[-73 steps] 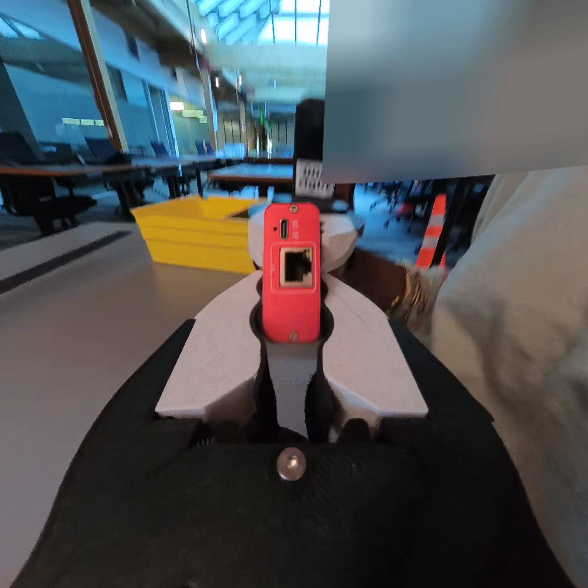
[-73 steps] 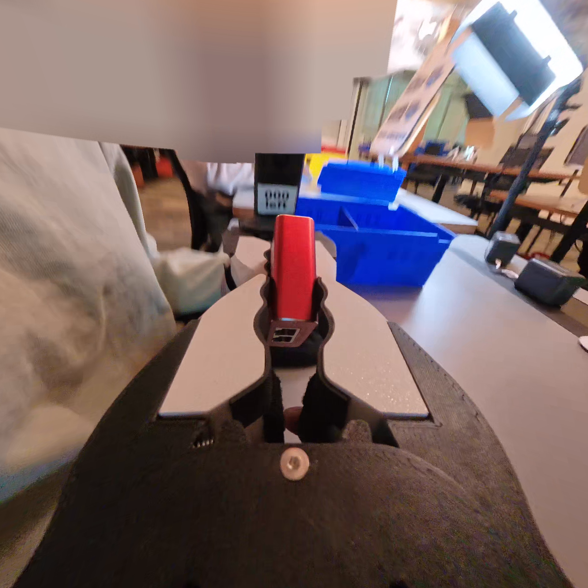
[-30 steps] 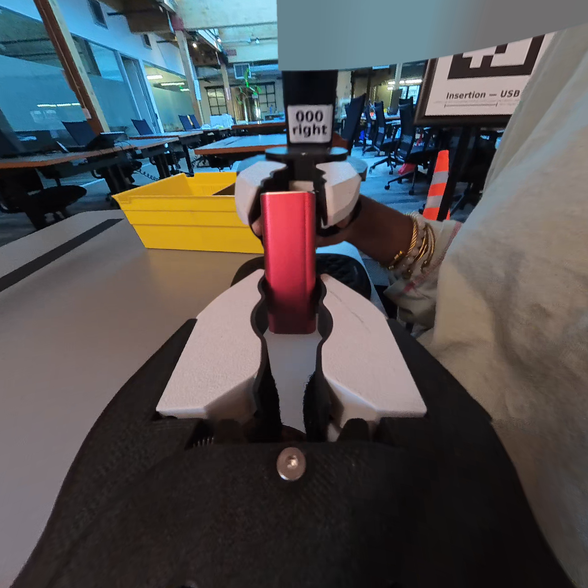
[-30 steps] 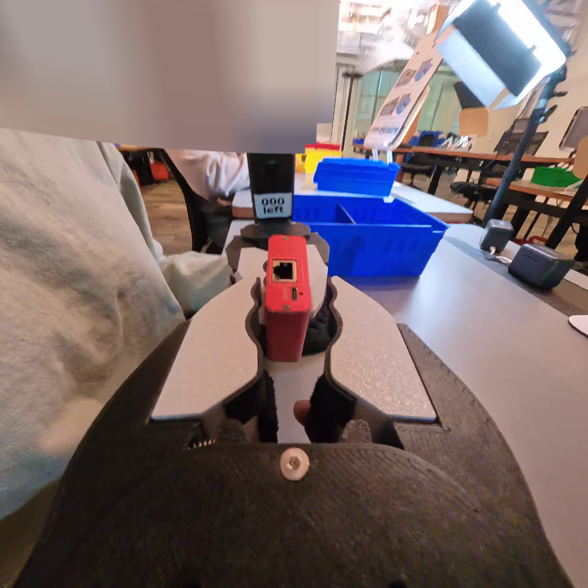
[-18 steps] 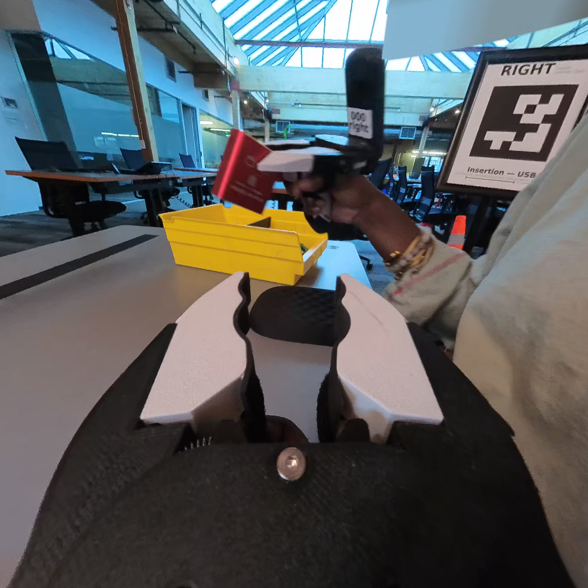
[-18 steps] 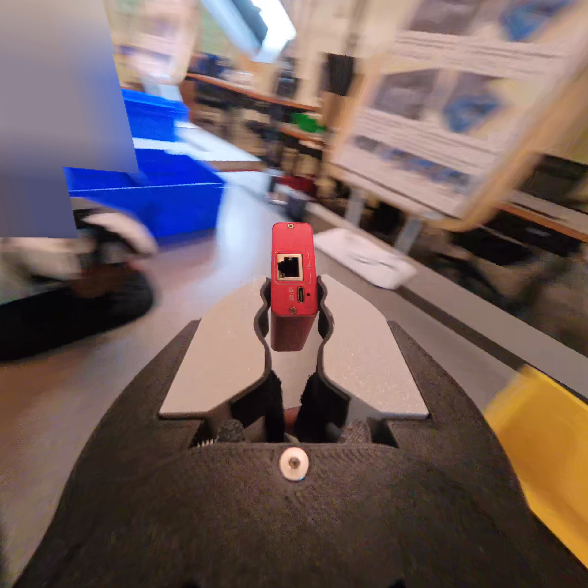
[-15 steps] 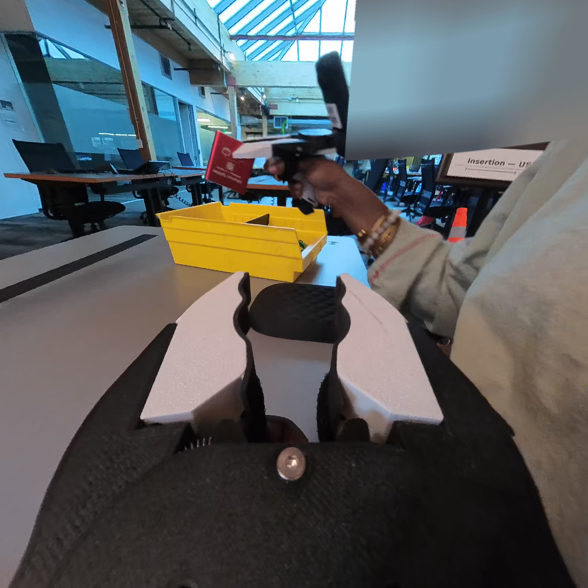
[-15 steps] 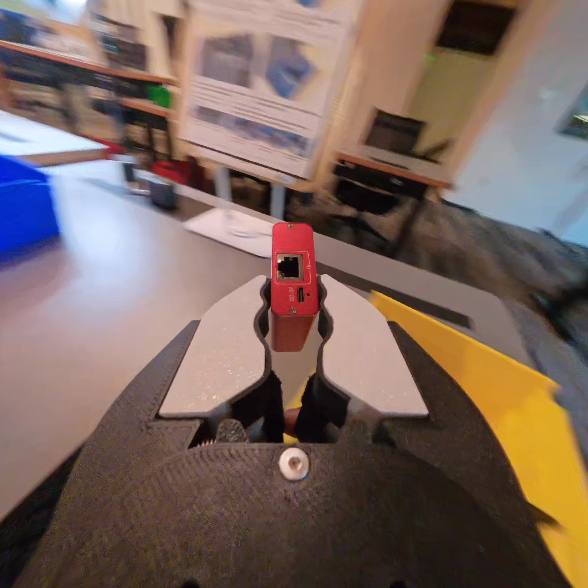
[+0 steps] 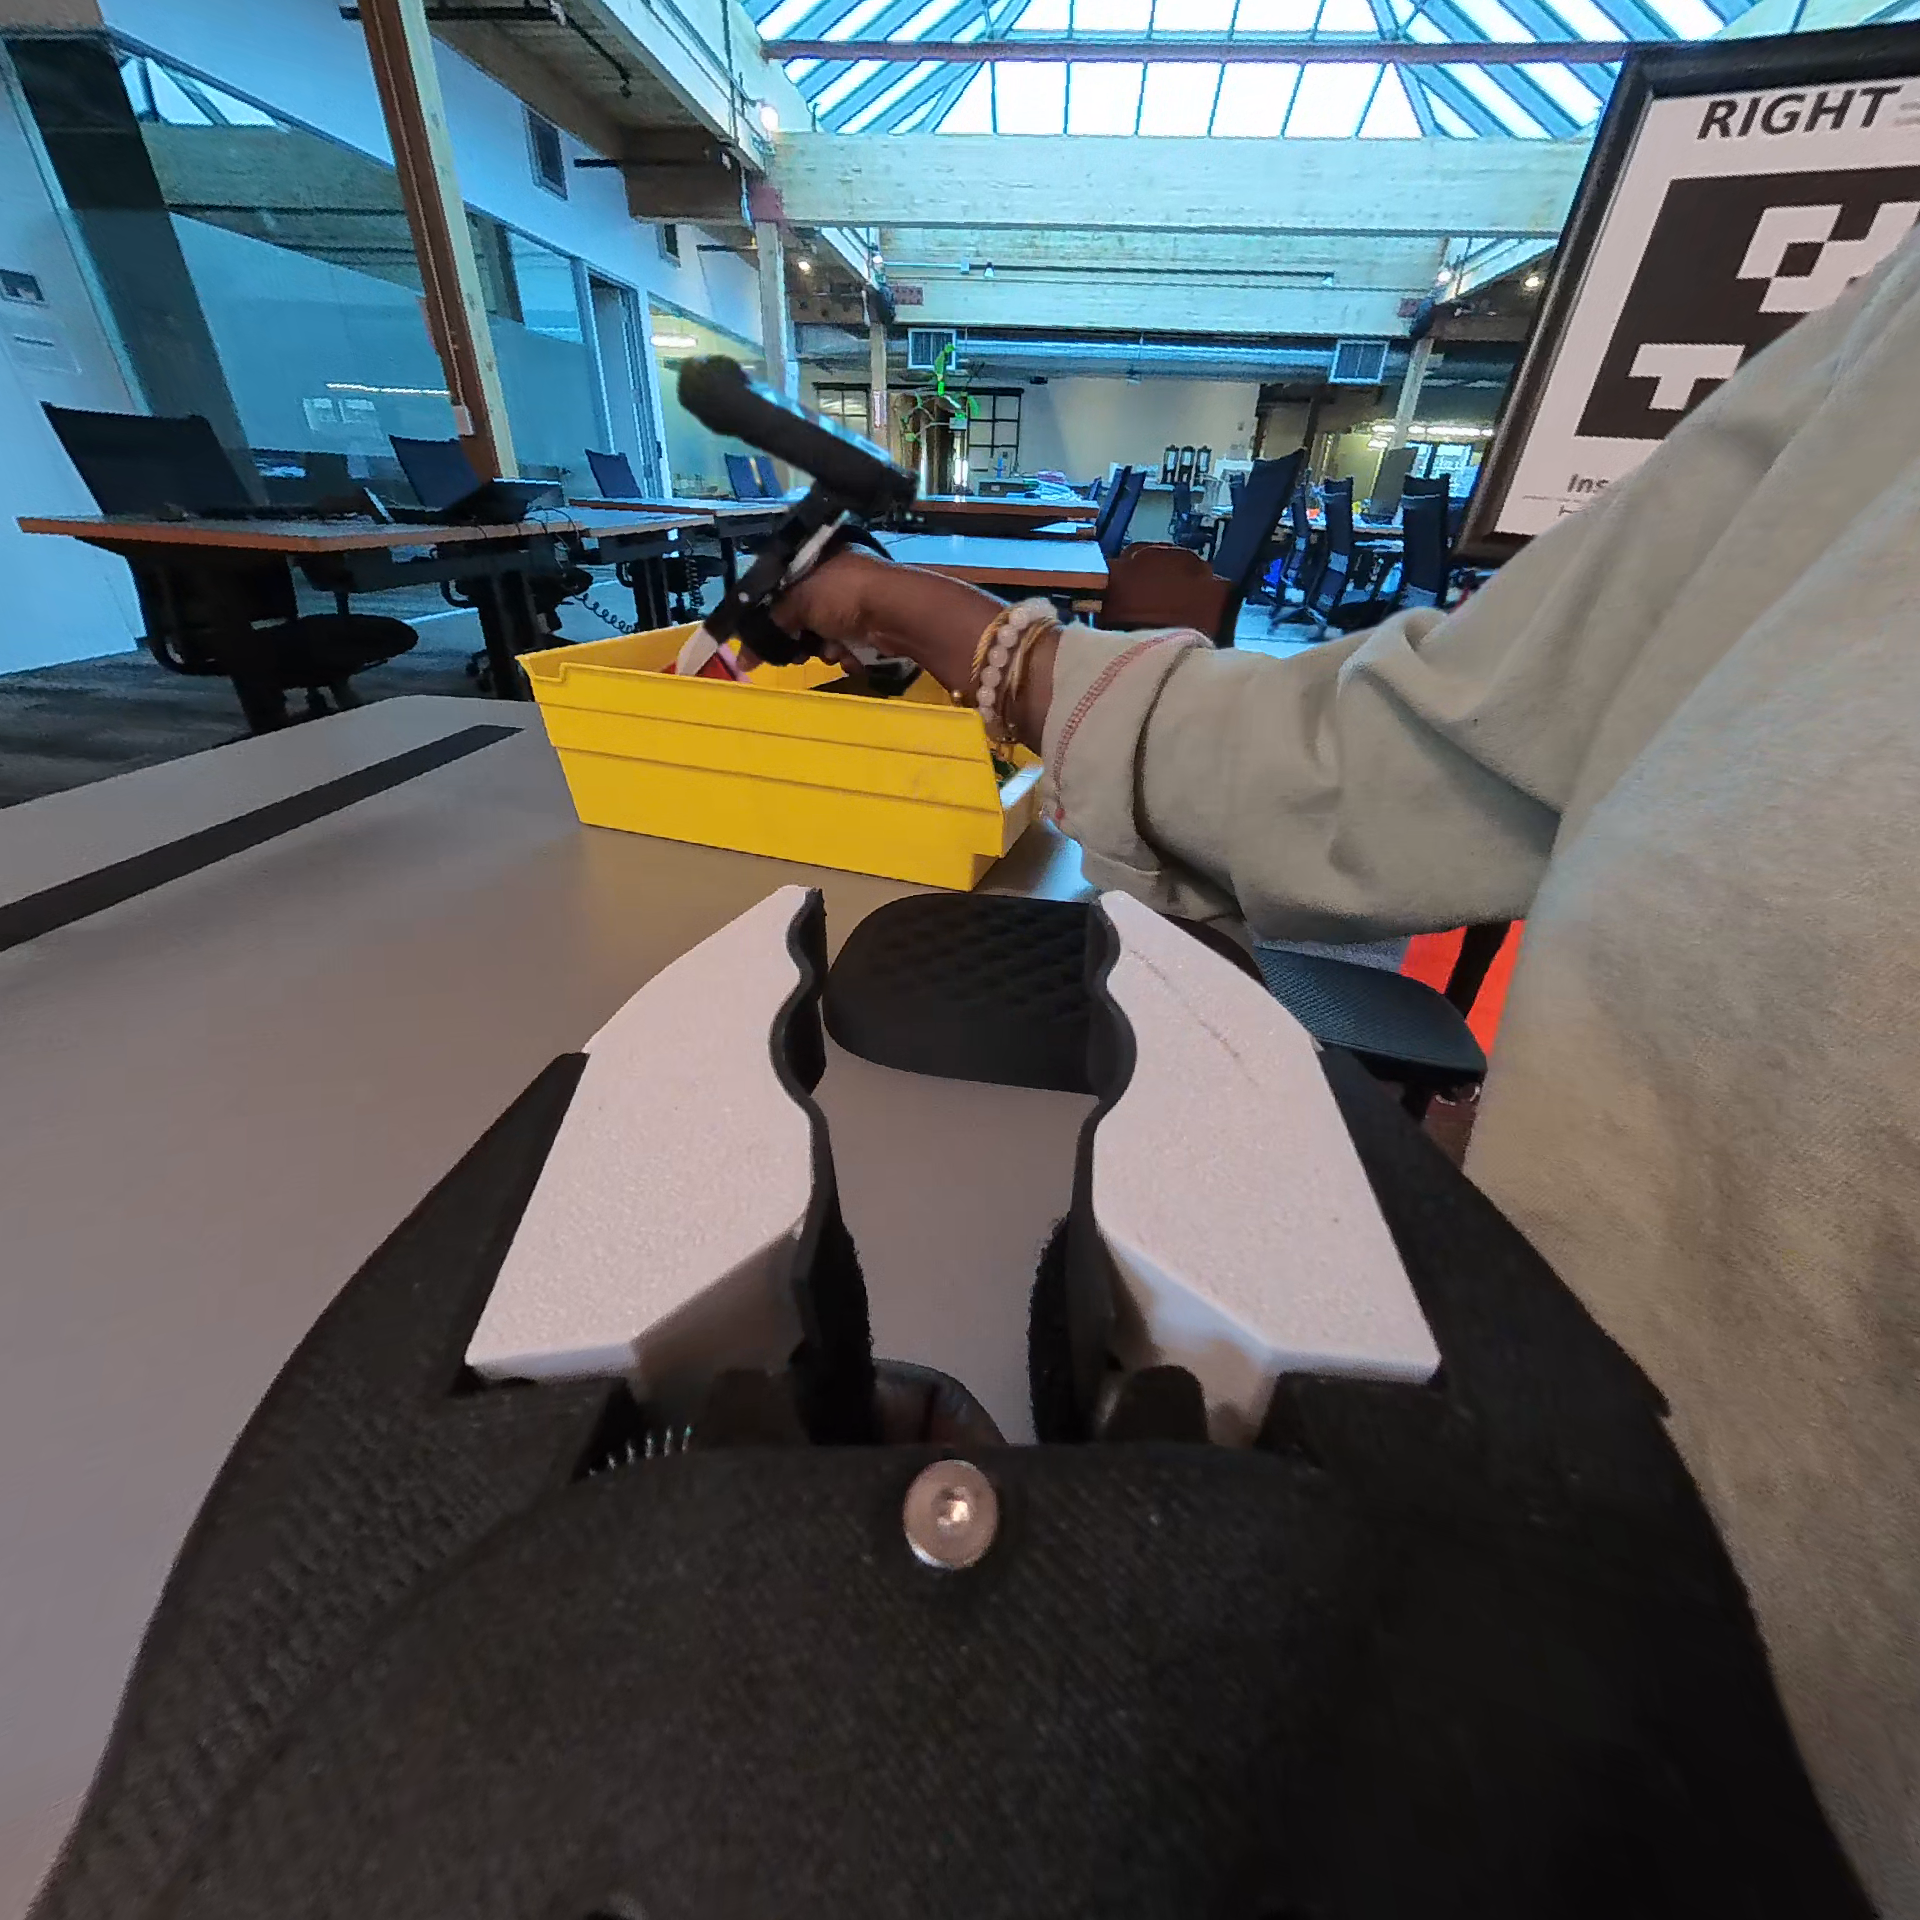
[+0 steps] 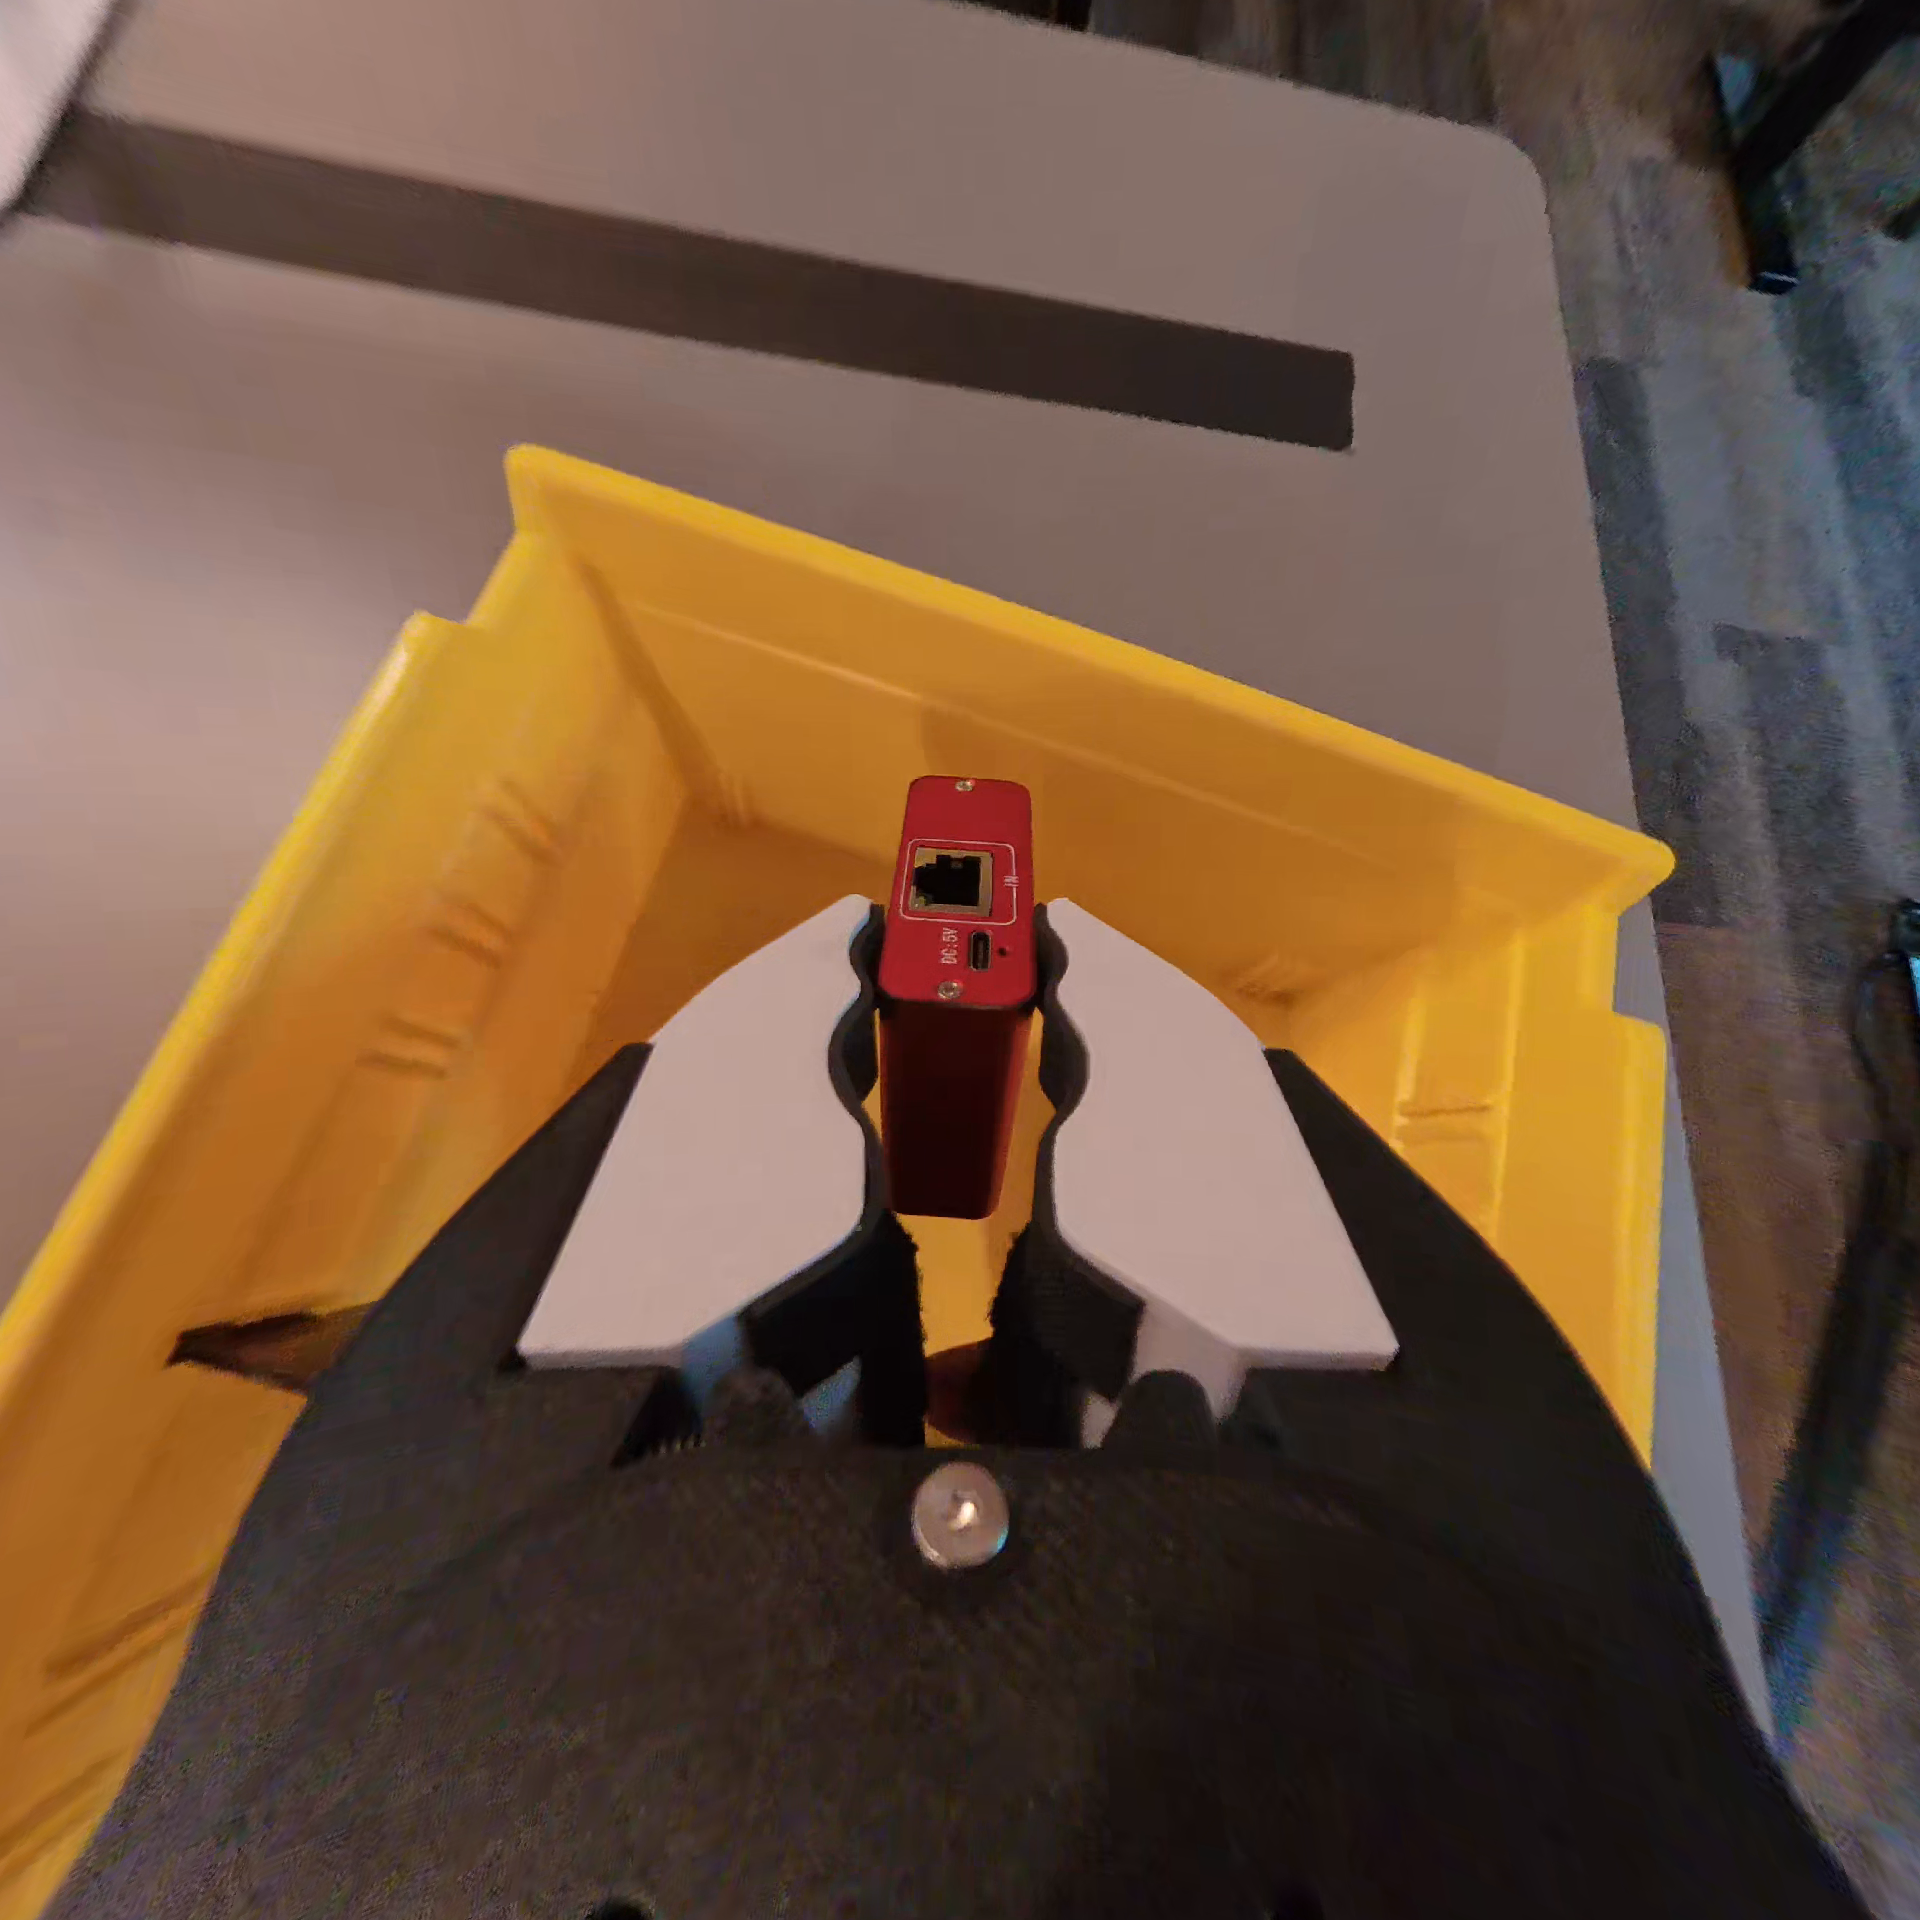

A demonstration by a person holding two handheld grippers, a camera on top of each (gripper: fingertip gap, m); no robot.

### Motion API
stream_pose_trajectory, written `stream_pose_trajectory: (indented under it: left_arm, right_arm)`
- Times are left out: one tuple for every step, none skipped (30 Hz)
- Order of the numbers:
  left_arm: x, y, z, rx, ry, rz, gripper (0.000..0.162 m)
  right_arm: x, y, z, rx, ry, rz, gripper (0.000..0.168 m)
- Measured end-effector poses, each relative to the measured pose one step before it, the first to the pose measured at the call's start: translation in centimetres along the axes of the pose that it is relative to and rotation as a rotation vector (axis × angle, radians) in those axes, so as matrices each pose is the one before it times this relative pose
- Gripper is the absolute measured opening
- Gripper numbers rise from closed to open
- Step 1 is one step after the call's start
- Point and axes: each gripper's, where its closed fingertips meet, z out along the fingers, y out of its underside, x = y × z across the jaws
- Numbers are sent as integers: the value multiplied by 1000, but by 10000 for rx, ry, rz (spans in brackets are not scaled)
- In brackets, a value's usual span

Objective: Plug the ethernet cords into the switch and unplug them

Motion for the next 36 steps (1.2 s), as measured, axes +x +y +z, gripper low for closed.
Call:
stream_pose_trajectory:
  left_arm:
    - [-39,-7,-9,4,-15,-12,47]
    - [-49,7,-7,1,-23,0,46]
    - [-40,-1,-13,0,-23,7,46]
    - [-33,-8,-10,6,-29,18,45]
    - [-40,11,-16,-1,-30,24,45]
    - [-34,11,-2,-8,-23,20,45]
    - [-10,0,3,-7,-14,15,45]
    - [16,13,1,-9,6,14,45]
    - [38,16,17,-10,12,15,45]
    - [9,16,18,-11,5,11,45]
    - [12,11,8,-8,5,1,45]
    - [13,8,9,-5,5,-1,45]
    - [9,-11,-4,1,-1,4,45]
    - [-23,-11,-4,8,-20,2,45]
    - [-24,-11,-26,14,-15,-4,45]
    - [-47,-22,-19,15,-24,-7,45]
    - [-85,-45,-33,18,-64,30,45]
    - [-97,-52,-45,30,-96,104,45]
    - [-80,-53,-55,30,-101,120,45]
    - [-91,-38,-22,12,-93,79,45]
    - [-71,-20,6,0,-82,52,45]
    - [-87,-12,7,-6,-85,52,45]
    - [-146,-6,-15,-28,-151,75,45]
    - [-236,-77,-87,-25,-243,125,45]
    - [-338,-316,-251,13,-402,150,45]
    - [-549,-651,-524,52,-636,218,46]
    - [-738,-907,-787,66,-778,252,47]
    - [-1001,-1019,-1001,25,-843,198,47]
    - [-1151,-957,-1055,-97,-743,197,47]
    - [-1232,-743,-1058,-264,-597,215,47]
    - [-1201,-330,-1031,-455,-446,181,47]
    - [-1168,246,-994,-684,-357,159,49]
    - [-1167,906,-970,-948,-349,171,52]
    - [-1335,1334,-934,-1022,-508,220,56]
    - [-1579,1522,-854,-920,-742,264,58]
    - [-1499,1631,-663,-792,-741,248,58]
  right_arm:
    - [62,104,327,-255,79,-120,27]
    - [105,55,289,-175,86,-105,27]
    - [194,102,227,-155,147,-80,27]
    - [188,235,151,-201,151,-97,27]
    - [95,345,131,-232,85,-70,27]
    - [-57,452,122,-270,-32,-33,27]
    - [-106,498,111,-268,-76,-12,27]
    - [-82,560,79,-269,-60,17,27]
    - [6,552,4,-253,-13,48,27]
    - [-20,371,-101,-132,-32,39,27]
    - [20,353,-77,-132,-7,9,27]
    - [84,364,-45,-155,36,-22,27]
    - [185,311,-65,-140,115,-47,30]
    - [239,92,-194,21,172,-19,34]
    - [63,-154,-385,194,64,37,39]
    - [-72,-333,-608,337,15,87,44]
    - [-87,-430,-891,438,67,81,50]
    - [-279,-543,-1186,555,29,4,56]
    - [-724,-640,-1434,659,-162,-56,59]
    - [-1225,-569,-1609,669,-386,-41,62]
    - [-1703,-342,-1636,579,-595,-12,64]
    - [-2060,-23,-1554,421,-726,11,66]
    - [-2218,340,-1331,261,-743,-2,70]
    - [-2165,766,-1067,70,-661,-32,74]
    - [-1885,1169,-762,-124,-486,-54,76]
    - [-1446,1489,-495,-283,-246,-40,77]
    - [-1156,1654,-254,-393,-153,-7,77]
    - [-932,1574,-17,-396,-149,44,78]
    - [-698,1308,213,-321,-124,128,78]
    - [-411,1022,406,-274,-56,149,77]
    - [-156,734,587,-217,17,91,75]
    - [-26,451,688,-174,46,0,71]
    - [-145,189,689,-107,-58,-101,61]
    - [-81,-37,567,-23,-9,-136,46]
    - [412,-165,356,35,323,-214,38]
    - [168,-309,267,106,149,-140,38]
